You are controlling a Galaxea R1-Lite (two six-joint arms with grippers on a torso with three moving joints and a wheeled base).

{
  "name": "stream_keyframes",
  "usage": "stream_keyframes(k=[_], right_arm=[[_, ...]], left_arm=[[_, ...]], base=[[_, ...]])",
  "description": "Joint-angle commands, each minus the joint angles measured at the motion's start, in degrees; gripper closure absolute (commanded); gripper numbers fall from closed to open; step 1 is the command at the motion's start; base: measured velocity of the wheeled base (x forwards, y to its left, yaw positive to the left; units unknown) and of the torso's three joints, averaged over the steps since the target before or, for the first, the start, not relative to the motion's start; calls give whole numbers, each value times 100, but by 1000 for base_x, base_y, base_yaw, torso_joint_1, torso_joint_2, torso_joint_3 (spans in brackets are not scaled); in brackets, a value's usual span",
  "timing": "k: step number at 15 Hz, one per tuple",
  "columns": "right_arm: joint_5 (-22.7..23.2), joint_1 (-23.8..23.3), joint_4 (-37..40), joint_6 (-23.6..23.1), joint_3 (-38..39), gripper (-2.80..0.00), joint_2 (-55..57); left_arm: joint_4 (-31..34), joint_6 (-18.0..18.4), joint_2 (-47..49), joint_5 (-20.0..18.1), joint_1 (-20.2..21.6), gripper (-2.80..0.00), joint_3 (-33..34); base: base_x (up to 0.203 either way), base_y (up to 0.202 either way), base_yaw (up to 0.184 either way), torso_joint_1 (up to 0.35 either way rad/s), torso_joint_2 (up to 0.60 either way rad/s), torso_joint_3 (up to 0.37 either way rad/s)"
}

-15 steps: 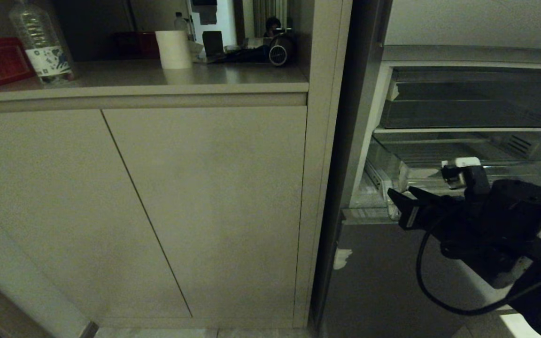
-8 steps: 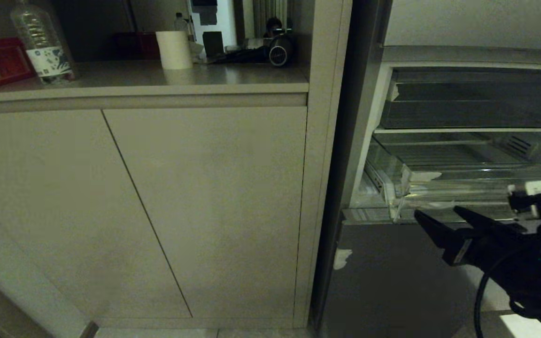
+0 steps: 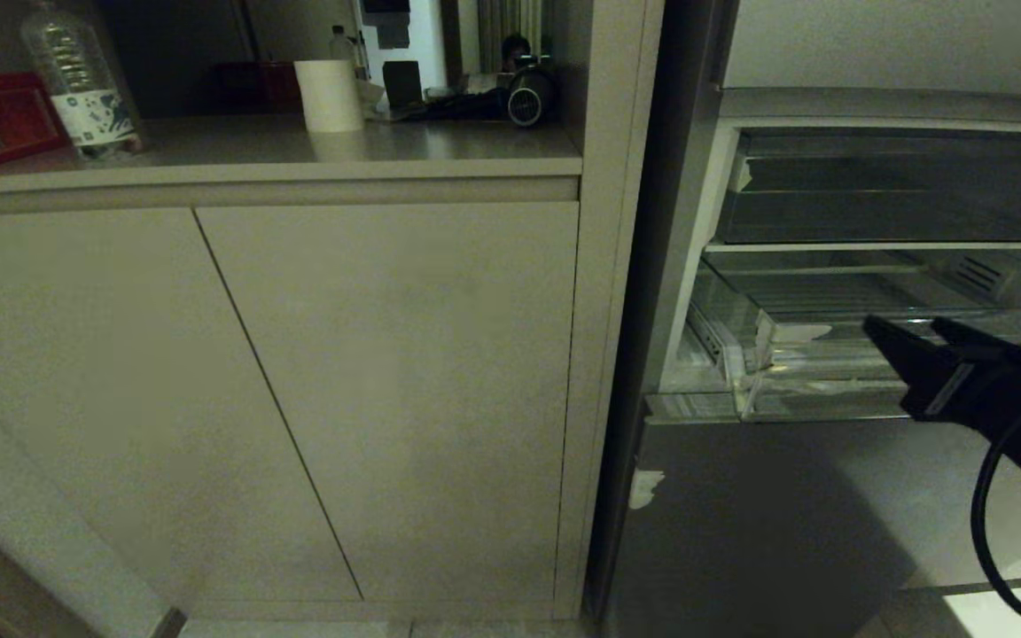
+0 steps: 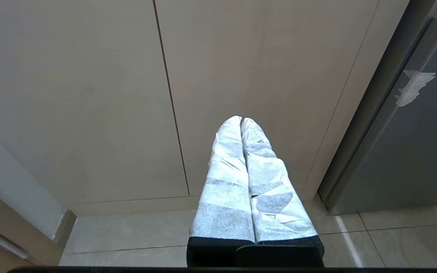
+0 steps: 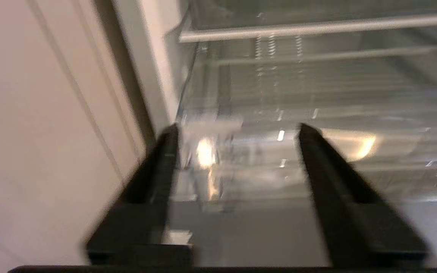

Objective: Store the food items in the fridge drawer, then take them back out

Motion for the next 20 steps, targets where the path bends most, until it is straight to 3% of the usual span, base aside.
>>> stream_keyframes(k=[1, 4, 7, 13, 20], right_arm=[[-1, -240, 1211, 14, -889, 0, 60], [14, -549, 2523, 117, -1792, 0, 515], [23, -772, 2992, 183, -2397, 0, 1057], [305, -1038, 3177, 249, -3561, 0, 2242], [431, -1314, 4853, 479, -4767, 0, 2620]], left_arm=[[2, 0, 4, 1, 0, 0, -1], [2, 0, 4, 1, 0, 0, -1], [2, 0, 4, 1, 0, 0, 8], [2, 0, 4, 1, 0, 0, -1], [2, 0, 4, 1, 0, 0, 0]], base=[[0, 0, 0, 0, 0, 0], [0, 0, 0, 0, 0, 0], [0, 0, 0, 0, 0, 0], [0, 0, 0, 0, 0, 0], [0, 0, 0, 0, 0, 0]])
